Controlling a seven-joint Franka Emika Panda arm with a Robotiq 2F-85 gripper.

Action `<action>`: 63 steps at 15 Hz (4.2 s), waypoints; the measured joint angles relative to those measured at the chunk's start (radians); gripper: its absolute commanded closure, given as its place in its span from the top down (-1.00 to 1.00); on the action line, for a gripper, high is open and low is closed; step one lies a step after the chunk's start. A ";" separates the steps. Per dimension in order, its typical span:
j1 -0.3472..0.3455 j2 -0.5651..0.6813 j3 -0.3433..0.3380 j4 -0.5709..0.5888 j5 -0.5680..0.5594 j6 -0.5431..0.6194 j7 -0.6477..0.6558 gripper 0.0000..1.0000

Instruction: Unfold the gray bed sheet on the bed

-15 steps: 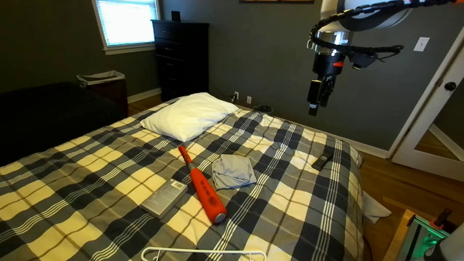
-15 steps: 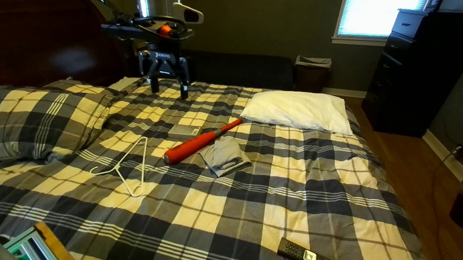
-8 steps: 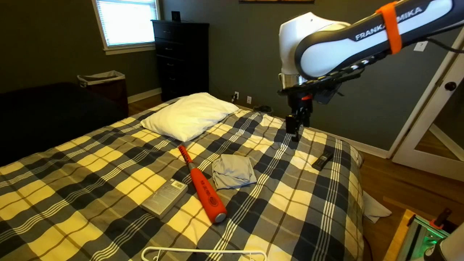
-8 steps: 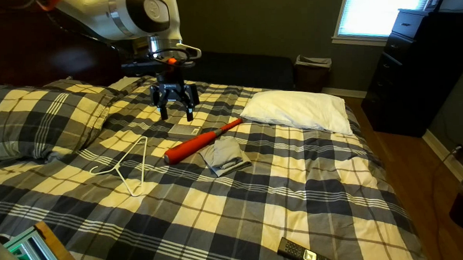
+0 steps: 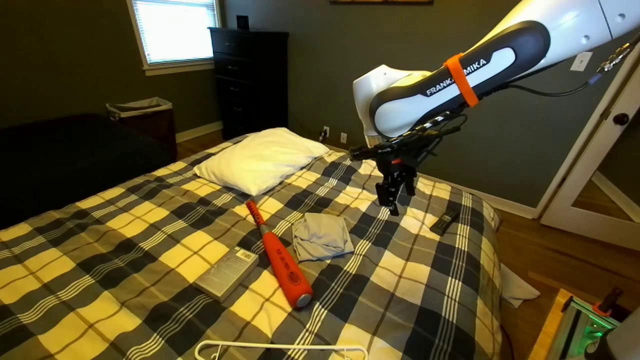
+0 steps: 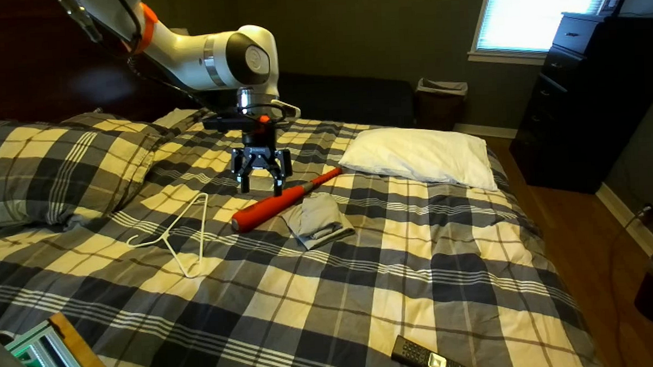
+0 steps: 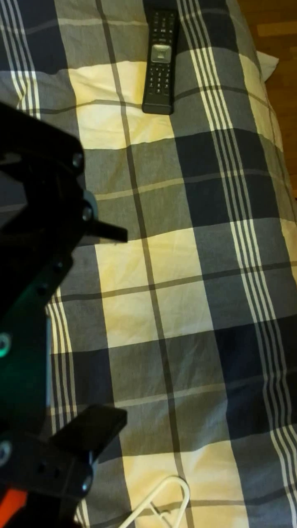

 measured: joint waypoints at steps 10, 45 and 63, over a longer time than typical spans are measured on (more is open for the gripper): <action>-0.006 0.169 -0.087 0.002 -0.182 0.355 0.095 1.00; 0.565 0.670 -0.515 0.147 -0.476 1.081 0.211 1.00; 0.863 0.978 -0.781 0.270 -0.319 1.266 0.208 0.41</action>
